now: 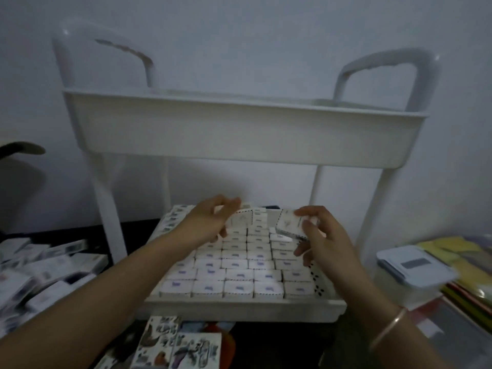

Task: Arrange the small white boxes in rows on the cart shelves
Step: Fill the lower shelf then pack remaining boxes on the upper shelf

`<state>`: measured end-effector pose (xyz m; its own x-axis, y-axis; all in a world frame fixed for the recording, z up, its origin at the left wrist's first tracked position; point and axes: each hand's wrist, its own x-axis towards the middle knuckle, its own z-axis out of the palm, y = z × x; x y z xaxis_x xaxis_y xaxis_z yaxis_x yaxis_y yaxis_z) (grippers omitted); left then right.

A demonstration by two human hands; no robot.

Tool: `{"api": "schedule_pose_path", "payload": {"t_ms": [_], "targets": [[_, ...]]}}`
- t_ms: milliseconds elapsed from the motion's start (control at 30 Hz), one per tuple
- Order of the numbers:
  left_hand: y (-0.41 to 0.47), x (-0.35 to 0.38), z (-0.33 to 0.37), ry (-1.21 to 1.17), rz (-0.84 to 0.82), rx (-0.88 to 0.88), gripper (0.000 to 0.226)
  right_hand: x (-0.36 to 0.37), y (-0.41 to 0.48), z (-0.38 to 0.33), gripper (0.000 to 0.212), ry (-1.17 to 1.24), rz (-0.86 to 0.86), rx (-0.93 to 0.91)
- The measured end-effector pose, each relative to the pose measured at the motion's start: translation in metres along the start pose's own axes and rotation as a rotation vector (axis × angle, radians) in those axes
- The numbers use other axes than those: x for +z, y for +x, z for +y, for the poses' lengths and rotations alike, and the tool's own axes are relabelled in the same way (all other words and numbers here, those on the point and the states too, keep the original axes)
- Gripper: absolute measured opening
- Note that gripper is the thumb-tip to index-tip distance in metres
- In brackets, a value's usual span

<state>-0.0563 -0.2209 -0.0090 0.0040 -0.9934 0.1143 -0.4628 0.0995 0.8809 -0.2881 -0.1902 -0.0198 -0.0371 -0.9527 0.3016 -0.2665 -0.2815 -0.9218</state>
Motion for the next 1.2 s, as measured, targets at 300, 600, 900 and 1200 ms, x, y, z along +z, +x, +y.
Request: {"api": "schedule_pose_path", "payload": {"t_ms": [300,600,900,1200], "targets": [[0.083,0.031,-0.004,-0.137,-0.022,-0.046,0.041,0.022,0.079,0.028,0.05,-0.196,0.015,0.162],[0.123,0.046,-0.015,-0.146,-0.13,-0.071,0.033,0.036,0.098,0.054,0.065,-0.991,0.257,0.076],[0.146,0.066,-0.009,0.178,-0.091,0.095,0.025,0.036,0.102,0.085,0.05,-0.67,-0.039,0.09],[0.148,0.076,0.005,0.665,-0.234,0.365,0.034,0.035,0.101,0.09,0.035,-0.475,-0.144,0.189]]}}
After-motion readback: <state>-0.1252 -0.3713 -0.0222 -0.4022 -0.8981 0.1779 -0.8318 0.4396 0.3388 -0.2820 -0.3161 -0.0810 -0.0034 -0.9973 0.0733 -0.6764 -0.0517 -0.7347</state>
